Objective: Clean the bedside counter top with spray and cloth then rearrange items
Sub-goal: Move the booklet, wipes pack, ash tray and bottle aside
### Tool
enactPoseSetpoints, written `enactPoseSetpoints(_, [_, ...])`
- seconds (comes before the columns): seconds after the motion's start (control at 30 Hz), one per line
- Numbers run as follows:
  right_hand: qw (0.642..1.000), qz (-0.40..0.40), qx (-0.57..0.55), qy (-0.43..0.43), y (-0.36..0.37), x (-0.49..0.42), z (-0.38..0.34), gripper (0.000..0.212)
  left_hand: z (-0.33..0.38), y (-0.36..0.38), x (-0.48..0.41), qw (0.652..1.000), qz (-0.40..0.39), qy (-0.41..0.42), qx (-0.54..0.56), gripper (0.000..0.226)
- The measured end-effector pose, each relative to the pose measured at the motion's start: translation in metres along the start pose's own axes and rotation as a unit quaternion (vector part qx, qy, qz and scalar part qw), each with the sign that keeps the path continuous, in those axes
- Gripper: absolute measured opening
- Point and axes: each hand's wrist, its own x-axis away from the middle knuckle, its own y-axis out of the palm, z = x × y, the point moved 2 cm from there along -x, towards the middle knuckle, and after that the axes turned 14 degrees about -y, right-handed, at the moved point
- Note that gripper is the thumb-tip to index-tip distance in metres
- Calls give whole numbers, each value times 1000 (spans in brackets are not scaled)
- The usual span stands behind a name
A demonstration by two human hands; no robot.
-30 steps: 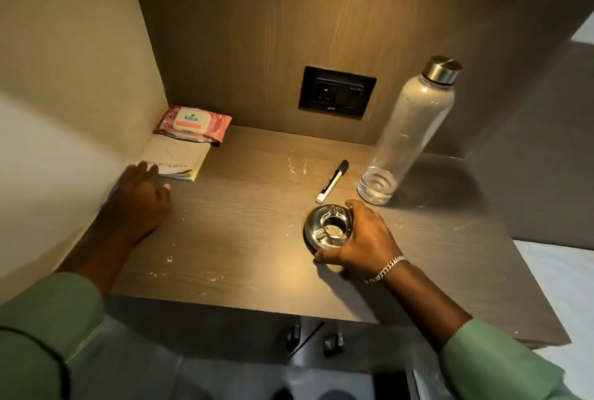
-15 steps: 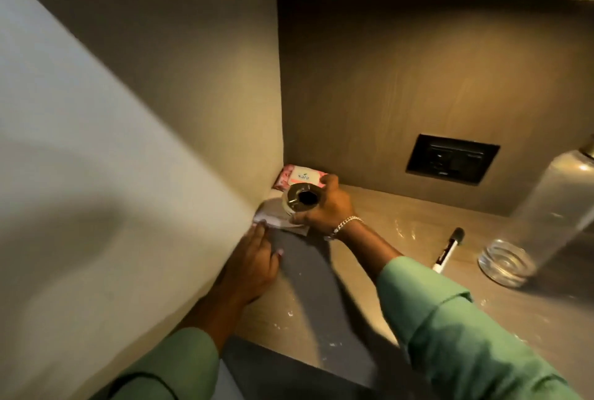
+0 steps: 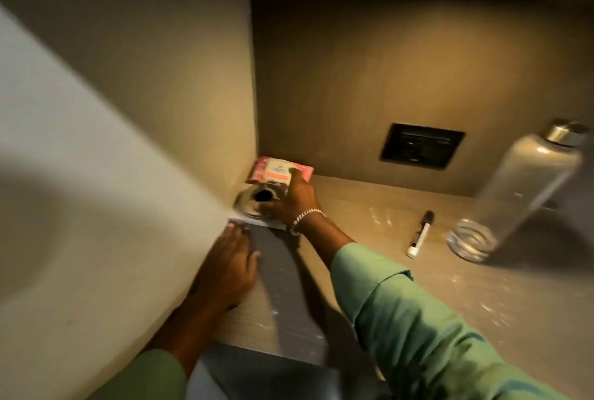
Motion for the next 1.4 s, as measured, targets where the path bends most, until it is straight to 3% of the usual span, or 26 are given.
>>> enactPoseSetpoints(0.1, [990,132,25,40,-61,30,27,52,-6,3,1,1000,10,-8,7,63])
enactPoseSetpoints(0.2, [965,185,93,160,-122,72,82,24,-4,8,2,1000,8,-19,22,58])
enactPoseSetpoints(0.3, [935,151,188,260,-153,102,123,28,-3,10,-2,1000,-4,-20,17,55])
enactPoseSetpoints(0.37, [927,127,212,281,-154,105,136,33,-5,10,-6,999,-19,-27,8,59])
enactPoseSetpoints(0.57, [923,161,119,329,-154,100,146,31,-3,6,-8,998,-46,-36,11,62])
enactPoseSetpoints(0.67, [934,174,17,313,-133,91,126,26,-2,1,-4,998,-45,-42,16,66])
enactPoseSetpoints(0.8, [962,83,-68,252,-61,68,74,22,-2,0,-3,998,-44,-37,16,70])
enactPoseSetpoints(0.93, [971,29,-55,232,-12,42,45,25,-4,4,-3,999,-31,-25,3,70])
enactPoseSetpoints(1.07, [972,24,-15,232,5,25,38,28,-6,9,-3,999,-30,-23,-10,70])
enactPoseSetpoints(1.2, [974,54,-9,219,9,26,38,28,-6,1,-3,995,-10,-54,84,57])
enactPoseSetpoints(1.27, [975,78,-18,205,-1,38,39,25,-3,-8,-3,976,62,-96,186,42])
enactPoseSetpoints(1.33, [971,139,-56,185,-29,62,45,16,16,-20,-10,948,128,-106,271,33])
enactPoseSetpoints(1.4, [956,236,-79,158,-67,100,57,19,54,-34,-28,922,141,-78,352,29])
